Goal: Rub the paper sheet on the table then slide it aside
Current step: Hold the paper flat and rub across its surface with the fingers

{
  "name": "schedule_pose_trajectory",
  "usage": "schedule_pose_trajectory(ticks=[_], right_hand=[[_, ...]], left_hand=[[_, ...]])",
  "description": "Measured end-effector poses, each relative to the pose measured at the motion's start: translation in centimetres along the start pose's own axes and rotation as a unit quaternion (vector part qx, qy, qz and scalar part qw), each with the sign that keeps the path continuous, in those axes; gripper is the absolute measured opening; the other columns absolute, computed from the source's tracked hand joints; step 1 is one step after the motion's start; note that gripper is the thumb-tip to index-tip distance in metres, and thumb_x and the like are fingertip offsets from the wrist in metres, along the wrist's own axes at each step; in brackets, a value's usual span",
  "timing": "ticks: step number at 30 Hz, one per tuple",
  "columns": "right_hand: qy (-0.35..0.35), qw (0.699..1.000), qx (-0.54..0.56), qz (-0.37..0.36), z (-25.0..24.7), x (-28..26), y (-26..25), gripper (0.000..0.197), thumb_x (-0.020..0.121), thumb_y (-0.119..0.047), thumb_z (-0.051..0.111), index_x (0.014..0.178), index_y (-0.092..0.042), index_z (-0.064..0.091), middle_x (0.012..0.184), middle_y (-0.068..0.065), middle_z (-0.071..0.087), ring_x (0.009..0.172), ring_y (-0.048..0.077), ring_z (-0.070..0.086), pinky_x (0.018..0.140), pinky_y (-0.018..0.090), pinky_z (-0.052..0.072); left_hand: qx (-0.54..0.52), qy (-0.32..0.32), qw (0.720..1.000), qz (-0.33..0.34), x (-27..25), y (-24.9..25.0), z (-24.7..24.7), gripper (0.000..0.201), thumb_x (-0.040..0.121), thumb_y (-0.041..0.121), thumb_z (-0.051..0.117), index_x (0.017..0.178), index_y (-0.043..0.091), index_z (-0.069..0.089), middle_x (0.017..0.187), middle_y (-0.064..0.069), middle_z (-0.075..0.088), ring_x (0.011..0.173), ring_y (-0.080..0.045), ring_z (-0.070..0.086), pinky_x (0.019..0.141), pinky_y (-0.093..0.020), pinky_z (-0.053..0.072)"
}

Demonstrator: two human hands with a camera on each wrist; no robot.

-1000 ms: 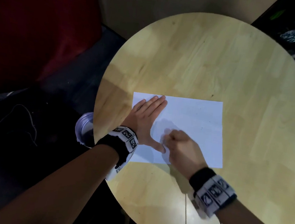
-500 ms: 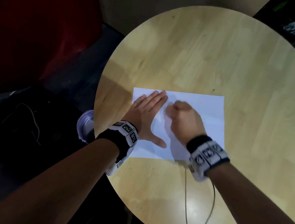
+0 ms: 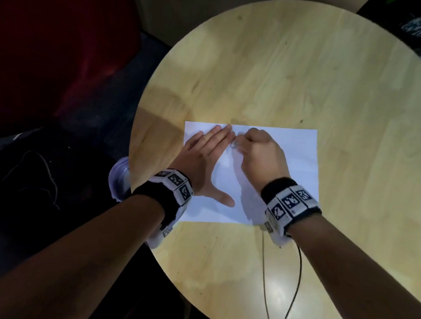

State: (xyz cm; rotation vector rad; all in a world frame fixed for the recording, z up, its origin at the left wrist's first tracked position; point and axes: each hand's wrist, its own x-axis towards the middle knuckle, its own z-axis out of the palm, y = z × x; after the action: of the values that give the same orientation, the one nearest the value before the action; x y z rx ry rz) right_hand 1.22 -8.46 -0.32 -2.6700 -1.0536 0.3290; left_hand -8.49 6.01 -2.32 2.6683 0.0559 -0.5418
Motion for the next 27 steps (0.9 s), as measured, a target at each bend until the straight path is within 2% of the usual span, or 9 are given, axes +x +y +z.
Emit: schedule_pose_trajectory(ticks=[3,7,9,12,15,20,23,25,27], right_hand=[[0.002,1.000,0.012,-0.018,-0.3,-2.7,-0.1,0.022,0.070,0.005,0.070,0.086,-0.010,0.068,0.084,0.007,0.060,0.077,0.030,0.058,0.052,0.024,0.039],[-0.069,0.996,0.038,-0.029,-1.6,-10.0,0.8,0.023,0.075,0.000,0.066,0.093,-0.014,0.069,0.091,0.004,0.061,0.083,0.027,0.058,0.061,0.031,0.051],[-0.069,0.996,0.020,-0.045,-1.2,-8.6,1.4,0.029,0.068,0.004,0.070,0.092,-0.013,0.070,0.091,0.005,0.062,0.082,0.030,0.060,0.057,0.032,0.052],[-0.021,0.999,0.006,-0.024,-0.4,-2.6,1.0,0.023,0.070,0.005,0.068,0.088,-0.009,0.069,0.086,0.008,0.060,0.079,0.031,0.058,0.052,0.027,0.043],[0.002,1.000,0.007,-0.014,-0.2,0.2,0.9,0.021,0.073,0.007,0.066,0.088,-0.007,0.067,0.087,0.009,0.058,0.082,0.031,0.058,0.053,0.030,0.048],[-0.019,0.998,-0.004,-0.060,-1.2,-7.9,2.4,0.024,0.069,0.001,0.073,0.089,-0.010,0.066,0.083,0.005,0.058,0.075,0.029,0.056,0.050,0.028,0.046],[-0.032,0.998,0.018,-0.045,-1.0,-10.5,4.1,0.034,0.064,0.007,0.075,0.091,-0.013,0.070,0.086,0.001,0.062,0.077,0.027,0.059,0.051,0.032,0.051],[-0.007,0.999,0.037,-0.021,-0.7,-10.2,4.5,0.028,0.071,0.007,0.071,0.090,-0.013,0.070,0.084,0.002,0.061,0.074,0.029,0.057,0.053,0.037,0.051],[0.024,0.997,0.070,-0.009,-0.5,-9.5,4.6,0.021,0.079,0.006,0.066,0.089,-0.012,0.070,0.084,0.004,0.059,0.075,0.030,0.057,0.063,0.037,0.051]], left_hand=[[0.001,-0.006,1.000,-0.002,-0.1,0.1,-0.1,0.152,0.054,0.094,0.066,0.162,0.021,-0.013,0.167,0.009,-0.023,0.153,-0.008,-0.022,0.123,-0.033,-0.016],[-0.010,-0.001,1.000,0.000,-0.1,-0.1,0.0,0.152,0.055,0.093,0.067,0.162,0.022,-0.013,0.167,0.010,-0.024,0.152,-0.007,-0.025,0.121,-0.031,-0.019],[-0.012,0.001,1.000,0.002,-0.1,-0.1,0.1,0.152,0.054,0.093,0.067,0.162,0.022,-0.012,0.168,0.010,-0.022,0.153,-0.008,-0.023,0.122,-0.033,-0.017],[0.002,0.003,1.000,0.003,0.0,0.0,0.1,0.151,0.052,0.093,0.067,0.163,0.024,-0.008,0.168,0.009,-0.019,0.154,-0.010,-0.019,0.124,-0.035,-0.013],[0.006,0.010,1.000,0.007,0.0,-0.1,0.2,0.150,0.052,0.094,0.067,0.163,0.026,-0.007,0.169,0.009,-0.018,0.154,-0.010,-0.017,0.124,-0.037,-0.012],[0.003,0.010,1.000,0.002,0.0,-0.2,0.4,0.150,0.053,0.093,0.068,0.163,0.025,-0.009,0.168,0.010,-0.022,0.153,-0.009,-0.022,0.123,-0.034,-0.016],[-0.014,0.019,1.000,0.007,-0.1,-0.1,0.3,0.149,0.054,0.094,0.067,0.163,0.024,-0.008,0.168,0.010,-0.021,0.153,-0.009,-0.021,0.122,-0.033,-0.016],[-0.029,0.039,0.999,0.002,-0.7,0.1,0.7,0.146,0.055,0.095,0.064,0.163,0.022,-0.001,0.170,0.007,-0.013,0.155,-0.011,-0.014,0.123,-0.034,-0.010],[-0.053,0.075,0.996,-0.017,-2.3,0.3,1.5,0.138,0.060,0.095,0.058,0.163,0.018,0.009,0.171,0.004,-0.003,0.156,-0.013,-0.003,0.124,-0.036,0.002]])
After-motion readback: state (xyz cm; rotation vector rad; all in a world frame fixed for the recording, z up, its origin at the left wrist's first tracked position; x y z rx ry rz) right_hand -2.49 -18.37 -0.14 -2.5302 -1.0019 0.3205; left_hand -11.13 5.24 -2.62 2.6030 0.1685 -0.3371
